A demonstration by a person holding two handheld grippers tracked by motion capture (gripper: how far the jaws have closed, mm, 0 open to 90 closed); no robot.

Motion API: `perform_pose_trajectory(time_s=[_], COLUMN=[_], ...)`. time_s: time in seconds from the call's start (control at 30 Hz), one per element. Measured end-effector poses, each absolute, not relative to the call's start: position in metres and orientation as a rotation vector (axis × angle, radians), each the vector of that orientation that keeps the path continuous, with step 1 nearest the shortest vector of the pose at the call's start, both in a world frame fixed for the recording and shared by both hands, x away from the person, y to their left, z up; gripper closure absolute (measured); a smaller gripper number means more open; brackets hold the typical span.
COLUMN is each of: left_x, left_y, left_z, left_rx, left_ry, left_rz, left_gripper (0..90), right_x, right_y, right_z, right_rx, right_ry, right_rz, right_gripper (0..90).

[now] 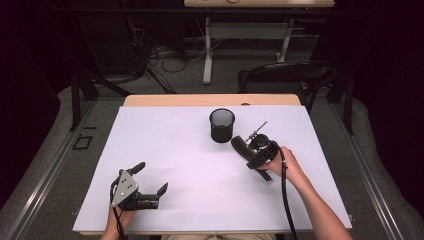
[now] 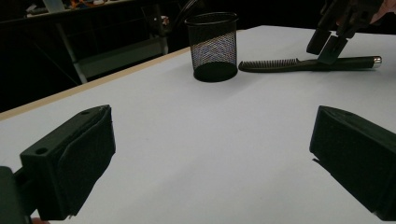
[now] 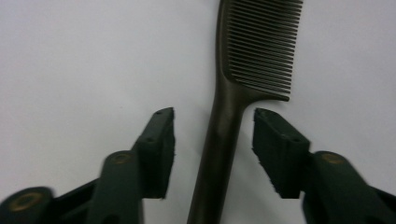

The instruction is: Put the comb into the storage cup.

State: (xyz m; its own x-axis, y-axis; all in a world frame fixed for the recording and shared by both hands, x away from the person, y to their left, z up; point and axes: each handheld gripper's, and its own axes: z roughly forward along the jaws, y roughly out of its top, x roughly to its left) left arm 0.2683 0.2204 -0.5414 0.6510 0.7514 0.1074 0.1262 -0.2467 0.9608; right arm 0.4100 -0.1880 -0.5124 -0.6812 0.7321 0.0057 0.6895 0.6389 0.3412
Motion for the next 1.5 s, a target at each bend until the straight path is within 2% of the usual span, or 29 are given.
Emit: perform_pose_trajectory(time_s=[0.07,0.33,0.4,0.57,0.67,0.87,0.93,0.97,1.0,1.03,1.07,1.1,1.13,1.17,1.5], left_x=[0.268,0.269,0.269,0.269,0.269,0.269,0.269,0.269,0.269,0.269,0.269,0.269,0.269,0.269,0.269], left_y=[0.22,0.219,0.219,0.22,0.22,0.22,0.22,0.22,0.22,0.22,0.22,0.22,0.22,0.22,0.22], left_z=[-0.541,-0.541,-0.541,-0.541,-0.541,-0.541,-0.541,-0.541,-0.541,-0.541,-0.541,-0.541,-0.541,-0.541,-0.541], left_rx=[1.747,1.749,1.751,1.75,1.748,1.748,1.748,1.748,1.749,1.747,1.748,1.747,1.748,1.748,1.747], left_ry=[0.711,0.707,0.705,0.706,0.705,0.702,0.701,0.701,0.701,0.702,0.702,0.703,0.703,0.703,0.705], left_rz=[0.692,0.683,0.684,0.684,0.684,0.686,0.687,0.687,0.688,0.687,0.686,0.685,0.685,0.685,0.686], left_gripper=[0.2,0.1,0.1,0.1,0.1,0.1,0.1,0.1,0.1,0.1,0.2,0.1,0.2,0.2,0.1], right_x=[0.412,0.419,0.42,0.424,0.422,0.425,0.421,0.422,0.427,0.429,0.428,0.421,0.421,0.417,0.413], right_y=[-0.188,-0.188,-0.188,-0.186,-0.184,-0.192,-0.193,-0.195,-0.2,-0.202,-0.203,-0.203,-0.206,-0.205,-0.215], right_z=[-0.513,-0.517,-0.525,-0.526,-0.534,-0.526,-0.531,-0.527,-0.512,-0.509,-0.509,-0.516,-0.523,-0.522,-0.521], right_rx=[1.221,1.311,1.311,1.349,1.416,1.434,1.52,1.494,1.381,1.337,1.351,1.467,1.417,1.497,1.425], right_ry=[2.724,2.751,2.711,2.747,2.653,2.706,2.631,2.676,2.802,2.831,2.823,2.735,2.685,2.657,2.642], right_rz=[0.468,0.348,0.476,0.343,0.5,0.397,0.573,0.487,0.199,0.153,0.171,0.367,0.549,0.536,0.637], right_gripper=[55.8,61.7,63.2,66.8,71.4,72.7,72.8,72.8,72.8,72.8,72.8,72.8,72.7,72.7,72.7])
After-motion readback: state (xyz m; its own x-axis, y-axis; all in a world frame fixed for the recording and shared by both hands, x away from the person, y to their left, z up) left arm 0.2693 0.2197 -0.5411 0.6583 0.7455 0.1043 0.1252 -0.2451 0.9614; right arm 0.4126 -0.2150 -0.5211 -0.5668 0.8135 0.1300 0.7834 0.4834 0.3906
